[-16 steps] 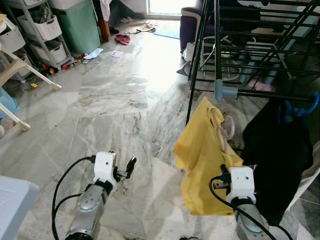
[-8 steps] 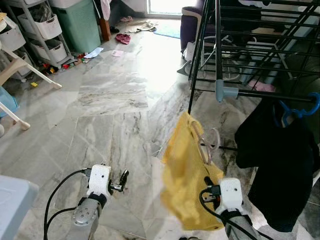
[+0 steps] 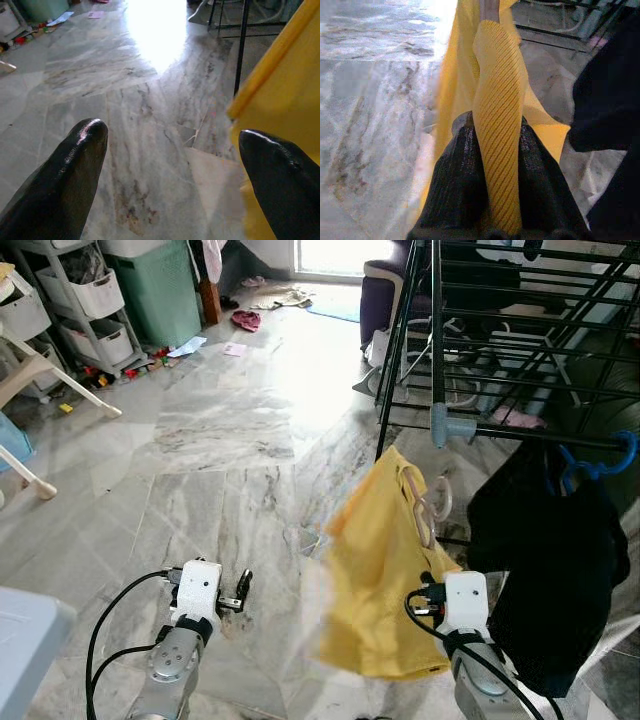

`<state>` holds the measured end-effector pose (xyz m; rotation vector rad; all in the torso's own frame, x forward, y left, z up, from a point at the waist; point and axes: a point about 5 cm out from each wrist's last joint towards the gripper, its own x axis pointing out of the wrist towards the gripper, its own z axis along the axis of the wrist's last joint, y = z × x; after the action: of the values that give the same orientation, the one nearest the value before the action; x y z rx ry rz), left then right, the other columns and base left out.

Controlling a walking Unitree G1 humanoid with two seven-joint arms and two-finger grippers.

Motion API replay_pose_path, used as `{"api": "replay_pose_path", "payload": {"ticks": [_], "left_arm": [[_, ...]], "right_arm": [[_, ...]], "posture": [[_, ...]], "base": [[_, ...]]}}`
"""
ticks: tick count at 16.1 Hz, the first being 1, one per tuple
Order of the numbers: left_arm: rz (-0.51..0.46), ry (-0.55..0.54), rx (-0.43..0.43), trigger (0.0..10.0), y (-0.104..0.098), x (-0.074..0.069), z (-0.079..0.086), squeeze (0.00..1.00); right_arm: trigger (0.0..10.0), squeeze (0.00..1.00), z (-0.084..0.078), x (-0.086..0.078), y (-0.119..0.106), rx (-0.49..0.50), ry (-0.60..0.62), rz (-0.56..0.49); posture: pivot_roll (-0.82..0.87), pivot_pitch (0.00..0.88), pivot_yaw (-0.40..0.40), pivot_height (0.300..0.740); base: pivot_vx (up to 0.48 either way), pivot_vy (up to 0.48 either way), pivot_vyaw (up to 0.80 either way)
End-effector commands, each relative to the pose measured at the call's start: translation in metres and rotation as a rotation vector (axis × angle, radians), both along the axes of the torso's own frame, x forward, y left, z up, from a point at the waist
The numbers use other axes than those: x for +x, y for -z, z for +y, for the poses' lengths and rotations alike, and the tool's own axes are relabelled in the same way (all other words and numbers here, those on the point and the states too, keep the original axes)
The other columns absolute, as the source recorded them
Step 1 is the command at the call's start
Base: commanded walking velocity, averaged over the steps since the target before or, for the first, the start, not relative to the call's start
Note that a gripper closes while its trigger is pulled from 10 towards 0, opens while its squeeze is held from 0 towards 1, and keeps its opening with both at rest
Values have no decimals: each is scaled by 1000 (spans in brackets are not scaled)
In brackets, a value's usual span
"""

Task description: Hang hanger

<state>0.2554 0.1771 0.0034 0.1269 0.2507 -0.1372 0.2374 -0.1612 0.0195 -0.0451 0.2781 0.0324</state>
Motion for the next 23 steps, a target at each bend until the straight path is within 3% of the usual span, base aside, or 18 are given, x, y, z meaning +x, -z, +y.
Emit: {"api": "replay_pose_path", "payload": {"ticks": [1,6,9,11,13,14,16,17,23], "left_arm": [[16,1,16,10000,3,-2,-1,0],[-9,-11,24,10000,-8,9,4,0],[-20,-12,14,10000,-11,14,-1,0],[-36,-43,2,10000,-15,20,-1,0],[-41,-44,-1,10000,-17,23,-5,0],[-45,-48,-2,10000,-17,24,-5,0],[-46,-73,-1,10000,-16,20,1,0],[-44,-68,-2,10000,-16,19,0,0],[-40,5,3,10000,-18,20,0,0]], "right_arm": [[10000,0,-1,5,-7,3,7,-43],[10000,0,11,20,-12,47,-11,-55],[10000,0,9,17,-11,45,-6,-52],[10000,0,6,28,-16,44,0,-67],[10000,0,22,29,-17,29,-66,-85],[10000,0,22,27,-18,24,-64,-91],[10000,0,3,20,-22,18,-10,-104],[10000,0,1,18,-21,13,-10,-103],[10000,0,15,29,-30,26,-61,-137]], "posture": [[-60,21,-15,740],[-36,24,-6,740],[-58,58,-6,740],[-69,74,-2,740],[-64,72,-7,740],[-66,77,-13,740],[-73,90,-35,740],[-74,99,-21,740],[-71,144,25,740]], "base": [[0,0,0],[-154,0,0],[-279,0,0],[-281,0,0],[-279,0,0],[-281,0,0],[-268,0,0],[-266,0,0],[-89,0,0]]}}
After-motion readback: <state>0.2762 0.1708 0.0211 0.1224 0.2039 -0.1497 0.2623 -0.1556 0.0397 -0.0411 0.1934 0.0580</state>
